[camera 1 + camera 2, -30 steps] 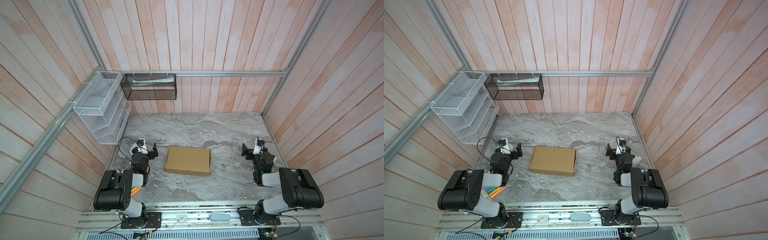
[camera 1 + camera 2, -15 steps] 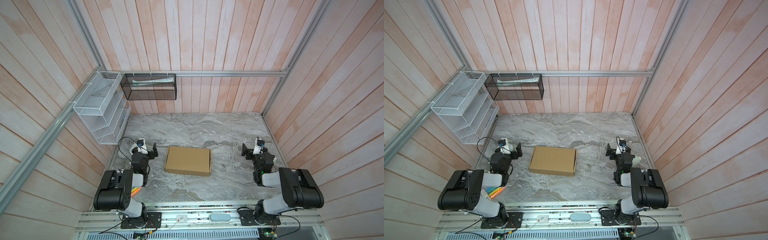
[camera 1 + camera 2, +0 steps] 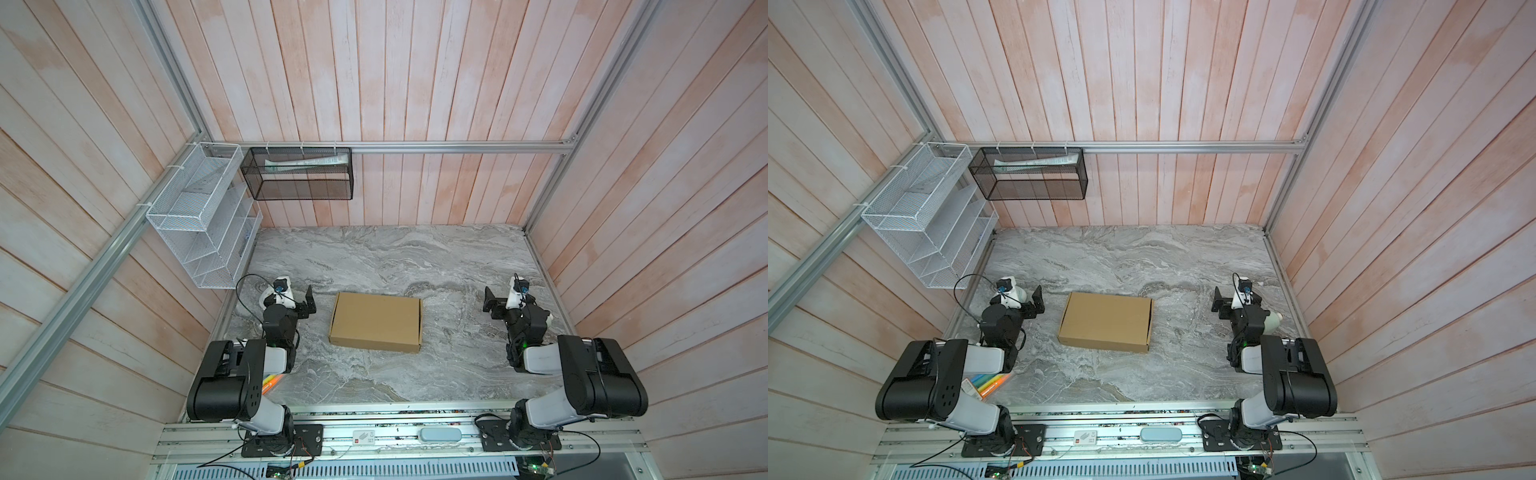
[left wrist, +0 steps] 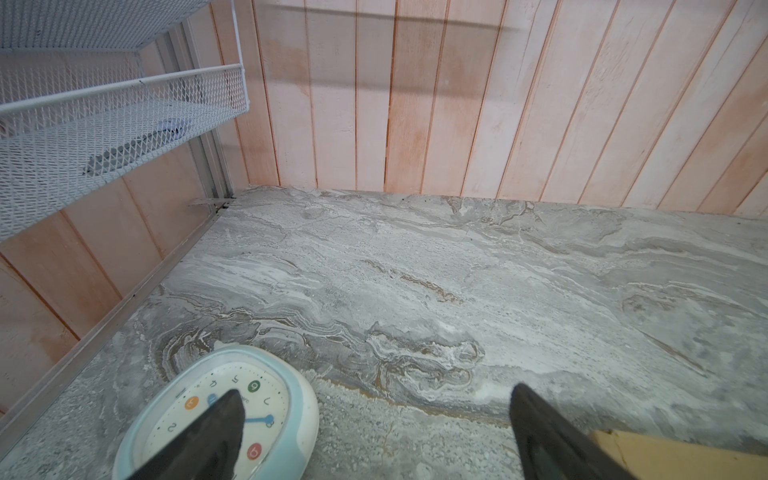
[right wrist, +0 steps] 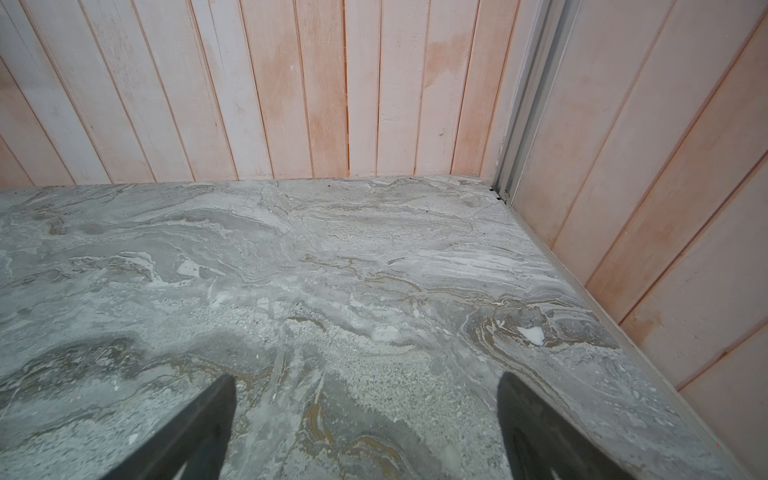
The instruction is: Fold the paper box
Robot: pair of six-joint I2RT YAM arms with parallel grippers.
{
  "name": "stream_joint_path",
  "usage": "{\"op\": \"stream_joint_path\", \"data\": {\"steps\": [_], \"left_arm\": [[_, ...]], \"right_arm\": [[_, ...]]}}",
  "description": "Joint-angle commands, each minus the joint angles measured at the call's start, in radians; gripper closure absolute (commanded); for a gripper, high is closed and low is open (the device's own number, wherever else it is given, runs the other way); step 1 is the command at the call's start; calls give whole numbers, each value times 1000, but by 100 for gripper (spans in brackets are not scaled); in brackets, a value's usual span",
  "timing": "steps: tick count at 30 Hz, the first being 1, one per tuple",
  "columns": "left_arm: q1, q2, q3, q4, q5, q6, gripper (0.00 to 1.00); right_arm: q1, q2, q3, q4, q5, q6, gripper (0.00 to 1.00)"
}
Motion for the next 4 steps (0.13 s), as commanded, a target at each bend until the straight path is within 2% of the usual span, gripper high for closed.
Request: {"op": "stream_joint_path", "data": {"steps": [1, 4], "left_arm": [[-5, 11, 5, 7, -4, 12, 0], [-5, 11, 5, 9, -4, 12, 0]], "right_arm": [[-1, 8, -7, 17, -16, -5, 2], [-1, 7, -6, 17, -16, -5, 2]]}}
